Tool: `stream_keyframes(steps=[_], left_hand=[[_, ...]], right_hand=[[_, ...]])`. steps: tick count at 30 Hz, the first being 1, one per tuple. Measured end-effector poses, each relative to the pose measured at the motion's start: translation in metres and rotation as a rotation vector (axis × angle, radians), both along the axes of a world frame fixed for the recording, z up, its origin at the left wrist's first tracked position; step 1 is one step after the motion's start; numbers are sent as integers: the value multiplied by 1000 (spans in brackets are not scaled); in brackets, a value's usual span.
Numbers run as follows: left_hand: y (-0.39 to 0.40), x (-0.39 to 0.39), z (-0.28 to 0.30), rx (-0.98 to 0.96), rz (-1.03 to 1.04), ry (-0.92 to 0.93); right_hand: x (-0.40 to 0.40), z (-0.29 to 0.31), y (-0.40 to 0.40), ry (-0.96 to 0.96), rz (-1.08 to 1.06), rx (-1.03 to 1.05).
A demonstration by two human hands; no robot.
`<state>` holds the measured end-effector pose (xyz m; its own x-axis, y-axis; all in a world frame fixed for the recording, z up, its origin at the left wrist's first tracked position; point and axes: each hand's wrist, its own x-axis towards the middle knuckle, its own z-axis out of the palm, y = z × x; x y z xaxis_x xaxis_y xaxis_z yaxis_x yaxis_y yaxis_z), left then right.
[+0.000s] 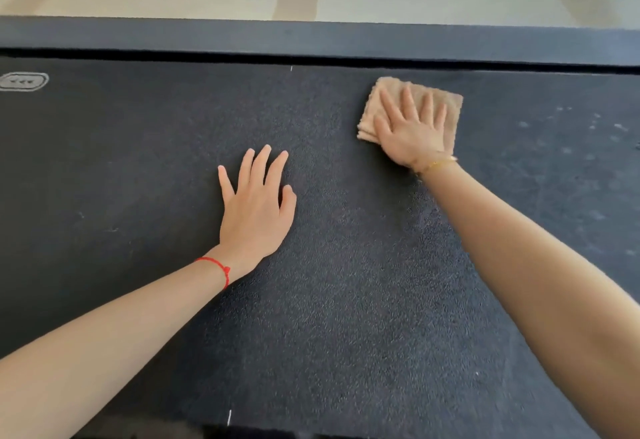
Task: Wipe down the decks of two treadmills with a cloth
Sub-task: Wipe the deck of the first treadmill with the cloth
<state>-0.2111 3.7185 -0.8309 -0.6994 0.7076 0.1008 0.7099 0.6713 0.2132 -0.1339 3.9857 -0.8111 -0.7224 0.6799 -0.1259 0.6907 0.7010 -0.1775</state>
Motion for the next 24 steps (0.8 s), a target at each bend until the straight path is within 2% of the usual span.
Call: stream_keyframes(steps=[4, 9, 12, 16, 20, 24], left_hand=[[-2, 0, 2, 1, -3, -10], [-5, 4, 9, -21, 1, -29], [-4, 5, 10, -16, -2, -23], [-3, 3, 6, -11, -5, -5], [0, 2, 3, 1, 2, 8], [1, 2, 2, -12, 17, 19]], right_hand=[[-41, -1, -41, 11, 190, 11], [9, -4, -82, 60, 357, 22], [46, -6, -69, 70, 327, 36], [52, -5, -17, 30, 172, 13], [5, -1, 23, 8, 81, 7], [-57, 1, 17, 11, 102, -10]])
